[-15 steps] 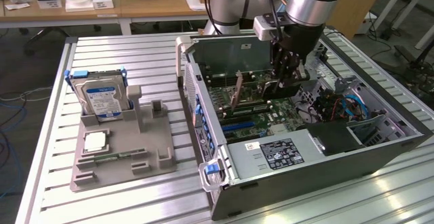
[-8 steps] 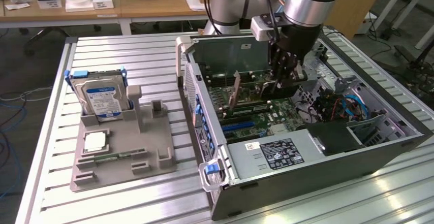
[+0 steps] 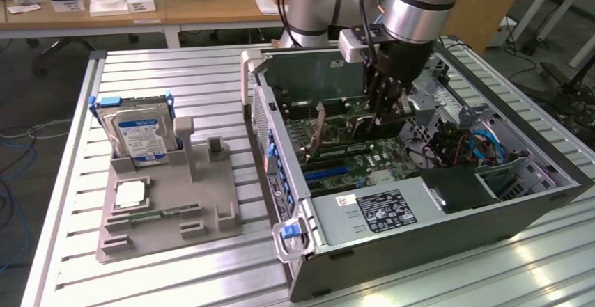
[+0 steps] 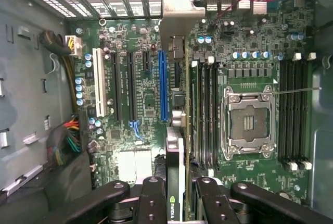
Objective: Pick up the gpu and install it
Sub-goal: 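Insert the gpu into the slot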
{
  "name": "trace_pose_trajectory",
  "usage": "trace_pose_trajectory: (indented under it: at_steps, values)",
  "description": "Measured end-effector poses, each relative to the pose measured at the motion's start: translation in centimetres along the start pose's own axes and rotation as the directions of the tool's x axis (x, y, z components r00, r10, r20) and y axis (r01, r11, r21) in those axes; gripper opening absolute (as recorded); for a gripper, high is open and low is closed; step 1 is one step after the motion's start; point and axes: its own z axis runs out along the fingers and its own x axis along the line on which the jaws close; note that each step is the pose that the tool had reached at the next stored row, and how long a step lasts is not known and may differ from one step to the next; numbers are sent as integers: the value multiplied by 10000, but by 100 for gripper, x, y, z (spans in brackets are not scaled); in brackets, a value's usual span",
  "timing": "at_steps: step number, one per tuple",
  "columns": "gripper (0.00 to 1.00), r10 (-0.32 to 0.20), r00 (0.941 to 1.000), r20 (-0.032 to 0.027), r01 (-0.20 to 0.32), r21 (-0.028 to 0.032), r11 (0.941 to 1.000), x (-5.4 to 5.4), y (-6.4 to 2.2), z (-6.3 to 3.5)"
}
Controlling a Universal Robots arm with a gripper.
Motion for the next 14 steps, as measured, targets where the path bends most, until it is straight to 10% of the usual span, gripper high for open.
trace_pose_trajectory:
  at_steps: [14]
  values:
    - [27,-22,10000,1,22,0,10000,19,34,134]
